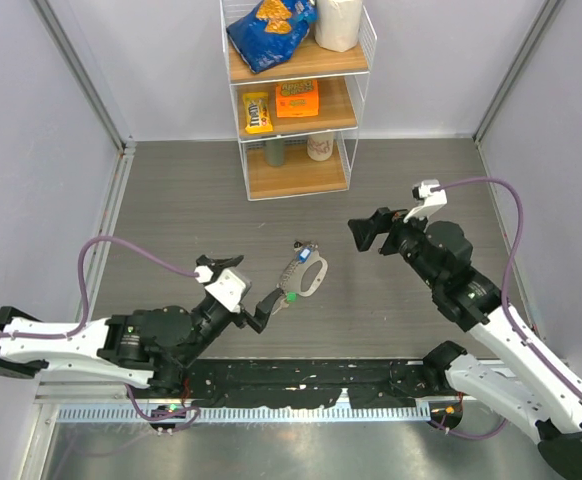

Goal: Put the keys on the keyring

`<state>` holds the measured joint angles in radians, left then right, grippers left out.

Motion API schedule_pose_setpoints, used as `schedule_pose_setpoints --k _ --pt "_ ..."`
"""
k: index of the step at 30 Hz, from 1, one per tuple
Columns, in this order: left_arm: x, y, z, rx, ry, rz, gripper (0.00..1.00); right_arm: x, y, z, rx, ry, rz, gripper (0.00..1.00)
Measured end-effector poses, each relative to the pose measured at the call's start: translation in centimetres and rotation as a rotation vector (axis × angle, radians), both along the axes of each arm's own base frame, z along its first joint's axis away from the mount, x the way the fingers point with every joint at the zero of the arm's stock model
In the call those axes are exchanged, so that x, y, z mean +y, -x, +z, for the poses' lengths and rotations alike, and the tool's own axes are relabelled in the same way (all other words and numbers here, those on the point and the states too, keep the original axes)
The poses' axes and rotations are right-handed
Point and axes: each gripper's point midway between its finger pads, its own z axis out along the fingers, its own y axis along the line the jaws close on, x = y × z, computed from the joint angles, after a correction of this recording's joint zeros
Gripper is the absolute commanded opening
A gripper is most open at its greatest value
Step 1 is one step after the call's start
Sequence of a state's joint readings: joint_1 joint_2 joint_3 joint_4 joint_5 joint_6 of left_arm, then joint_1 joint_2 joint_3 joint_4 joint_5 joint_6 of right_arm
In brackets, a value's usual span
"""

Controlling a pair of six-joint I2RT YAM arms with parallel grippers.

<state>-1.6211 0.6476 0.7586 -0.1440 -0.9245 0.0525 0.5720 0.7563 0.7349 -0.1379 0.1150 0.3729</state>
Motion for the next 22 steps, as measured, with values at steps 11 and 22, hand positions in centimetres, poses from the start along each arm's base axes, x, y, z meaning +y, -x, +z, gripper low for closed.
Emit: schedule_pose_setpoints --k 11,22 --pt "-1.8 0.3 1.0 -0.005 -0.067 -0.020 1.00 -1.7 1.1 6.3 -0.088 0.003 -0.033 0.95" --pt "-2.5 0.8 1.1 -0.006 -0.071 -0.063 1.00 -2.1 3.3 11.2 -0.222 -0.024 0.023 0.96"
